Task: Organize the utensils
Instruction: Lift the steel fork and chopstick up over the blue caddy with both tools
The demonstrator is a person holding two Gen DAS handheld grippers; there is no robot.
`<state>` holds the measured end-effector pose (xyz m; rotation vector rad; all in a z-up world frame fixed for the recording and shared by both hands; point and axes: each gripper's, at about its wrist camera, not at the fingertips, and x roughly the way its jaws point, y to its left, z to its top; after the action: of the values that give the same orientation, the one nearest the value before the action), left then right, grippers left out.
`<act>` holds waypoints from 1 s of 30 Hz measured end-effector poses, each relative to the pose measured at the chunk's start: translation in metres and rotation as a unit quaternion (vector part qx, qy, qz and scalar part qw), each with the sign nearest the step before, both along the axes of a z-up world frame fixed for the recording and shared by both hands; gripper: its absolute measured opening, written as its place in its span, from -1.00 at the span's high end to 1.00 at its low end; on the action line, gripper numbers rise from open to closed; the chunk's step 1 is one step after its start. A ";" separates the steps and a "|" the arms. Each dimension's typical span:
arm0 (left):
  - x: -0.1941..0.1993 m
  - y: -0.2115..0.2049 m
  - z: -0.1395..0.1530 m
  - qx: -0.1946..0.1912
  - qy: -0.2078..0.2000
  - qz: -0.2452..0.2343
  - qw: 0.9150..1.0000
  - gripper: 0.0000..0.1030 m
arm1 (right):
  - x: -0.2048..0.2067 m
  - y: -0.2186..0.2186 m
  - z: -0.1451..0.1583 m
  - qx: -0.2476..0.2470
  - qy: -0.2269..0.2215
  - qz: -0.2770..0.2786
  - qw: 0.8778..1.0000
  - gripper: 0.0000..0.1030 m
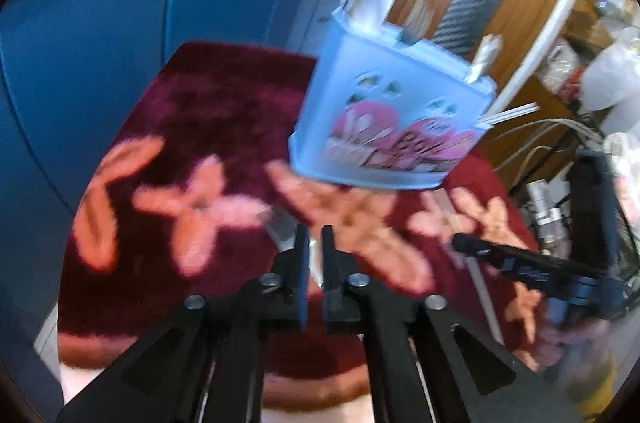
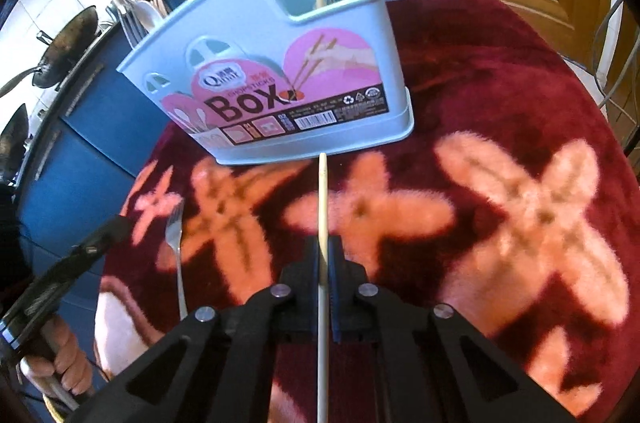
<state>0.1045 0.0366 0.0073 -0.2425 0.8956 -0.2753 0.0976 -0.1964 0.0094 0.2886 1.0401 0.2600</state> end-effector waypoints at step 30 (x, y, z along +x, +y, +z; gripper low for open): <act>0.027 -0.003 -0.028 -0.128 0.019 -0.006 0.992 0.93 | -0.021 -0.007 0.018 0.027 -0.057 0.019 0.998 0.88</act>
<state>0.1315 0.0339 -0.0210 -0.4810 0.8996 -0.3976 0.0771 -0.2036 0.0272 0.3005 0.9265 0.3352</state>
